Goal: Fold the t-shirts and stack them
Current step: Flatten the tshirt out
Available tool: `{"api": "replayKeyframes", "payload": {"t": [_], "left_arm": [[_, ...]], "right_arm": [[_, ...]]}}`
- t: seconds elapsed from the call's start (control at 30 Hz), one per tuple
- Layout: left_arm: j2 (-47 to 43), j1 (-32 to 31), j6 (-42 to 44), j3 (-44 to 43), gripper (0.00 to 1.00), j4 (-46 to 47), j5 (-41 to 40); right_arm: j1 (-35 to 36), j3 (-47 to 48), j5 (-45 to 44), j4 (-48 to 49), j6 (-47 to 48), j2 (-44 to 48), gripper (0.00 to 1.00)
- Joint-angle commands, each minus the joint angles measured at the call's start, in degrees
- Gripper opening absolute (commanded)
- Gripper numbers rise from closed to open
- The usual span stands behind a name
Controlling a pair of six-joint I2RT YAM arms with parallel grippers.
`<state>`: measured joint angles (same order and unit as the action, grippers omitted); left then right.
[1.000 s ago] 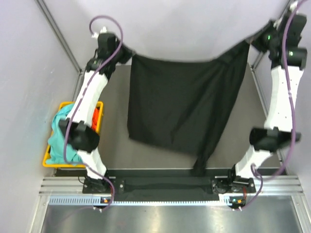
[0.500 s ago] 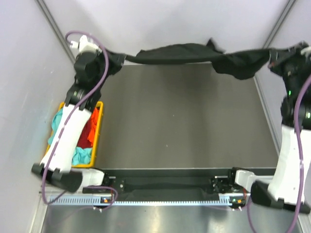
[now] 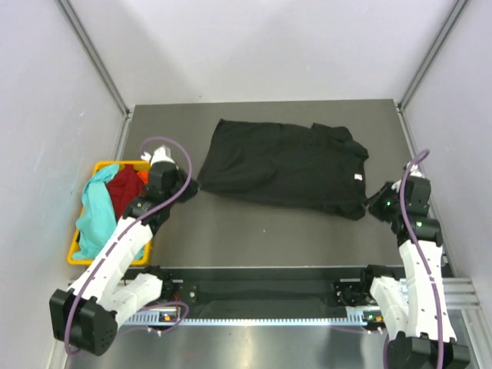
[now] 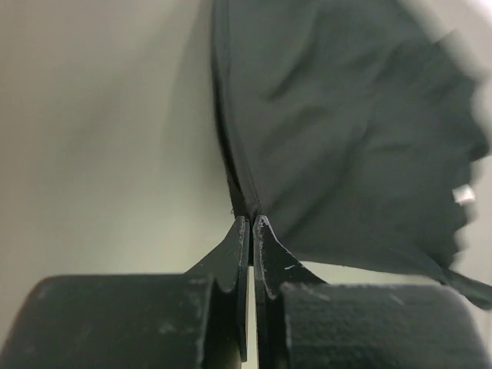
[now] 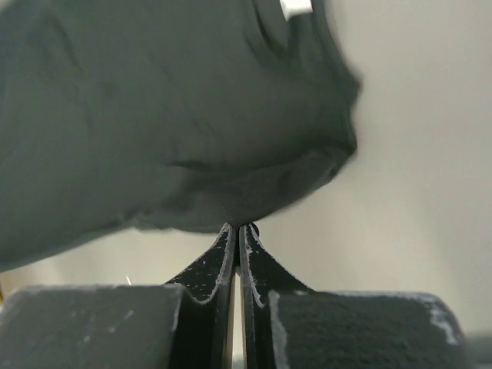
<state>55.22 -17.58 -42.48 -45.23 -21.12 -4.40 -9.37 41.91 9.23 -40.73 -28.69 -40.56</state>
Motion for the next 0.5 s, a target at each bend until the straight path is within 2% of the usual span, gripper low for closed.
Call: {"api": "replayKeyframes", "payload": {"t": [0.0, 0.17, 0.47], "left_arm": [[-5.3, -0.1, -0.3, 4.7, 0.00, -1.2, -2.2], [-7.1, -0.1, -2.4, 11.0, 0.00, -2.6, -0.8], [-7.8, -0.1, -3.1, 10.8, 0.00, -8.8, -0.7]], "right_arm": [[0.5, -2.4, 5.5, -2.3, -1.5, 4.7, 0.00], [0.5, -4.6, 7.3, -8.7, 0.3, 6.9, 0.00], [1.8, -5.5, 3.3, -15.3, -0.7, 10.4, 0.00]]}}
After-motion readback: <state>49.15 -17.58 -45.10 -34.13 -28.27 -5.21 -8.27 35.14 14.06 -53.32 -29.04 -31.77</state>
